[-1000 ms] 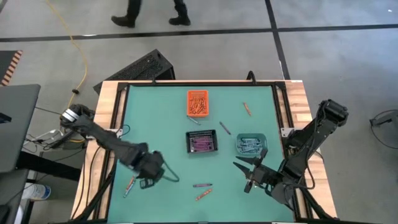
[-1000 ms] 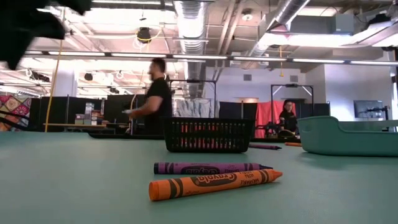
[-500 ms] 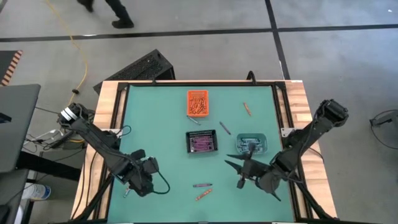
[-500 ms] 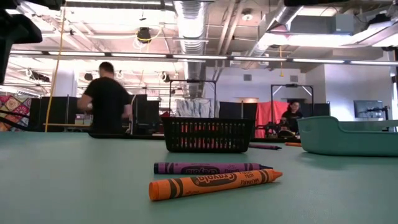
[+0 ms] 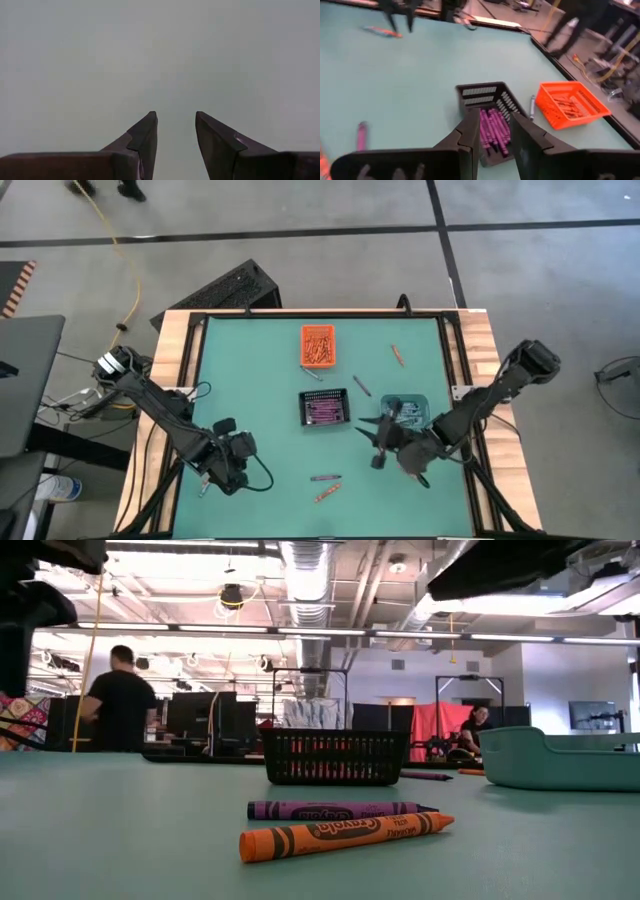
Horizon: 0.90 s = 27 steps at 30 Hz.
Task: Sort crayons
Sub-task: Put the violet crayon into the black bin
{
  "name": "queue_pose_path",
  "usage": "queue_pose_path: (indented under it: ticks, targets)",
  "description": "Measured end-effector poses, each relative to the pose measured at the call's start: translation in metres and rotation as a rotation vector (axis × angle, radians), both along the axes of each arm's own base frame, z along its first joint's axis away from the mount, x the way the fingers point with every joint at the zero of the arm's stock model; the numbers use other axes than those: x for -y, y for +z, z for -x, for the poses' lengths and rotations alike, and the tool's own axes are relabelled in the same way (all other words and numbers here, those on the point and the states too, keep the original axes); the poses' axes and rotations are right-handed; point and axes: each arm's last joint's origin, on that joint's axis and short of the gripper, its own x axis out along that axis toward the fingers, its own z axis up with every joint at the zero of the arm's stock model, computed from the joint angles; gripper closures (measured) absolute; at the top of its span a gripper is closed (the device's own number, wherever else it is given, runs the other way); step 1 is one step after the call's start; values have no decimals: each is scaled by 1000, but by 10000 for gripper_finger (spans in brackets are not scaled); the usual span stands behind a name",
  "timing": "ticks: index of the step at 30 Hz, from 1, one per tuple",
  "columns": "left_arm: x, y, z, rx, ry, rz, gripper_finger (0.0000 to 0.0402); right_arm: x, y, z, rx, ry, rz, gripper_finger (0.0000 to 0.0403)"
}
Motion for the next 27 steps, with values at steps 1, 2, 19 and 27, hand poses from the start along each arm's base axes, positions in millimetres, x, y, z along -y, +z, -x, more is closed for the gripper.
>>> queue_pose_path:
  ticks: [1, 2, 19, 27]
  targets:
    - [-1, 0, 0, 12, 4, -18, 278, 4, 0, -3, 6, -22, -12, 298]
    - [-1, 0, -1, 26, 6, -36, 278, 10, 0, -6, 10, -44, -25, 298]
    - [14, 8, -2, 334, -104, -277, 278, 197, 23, -49, -343, -220, -544, 298]
    - [25, 11, 3, 408, -151, -309, 278, 236, -28, -57, -585, -277, -726, 297]
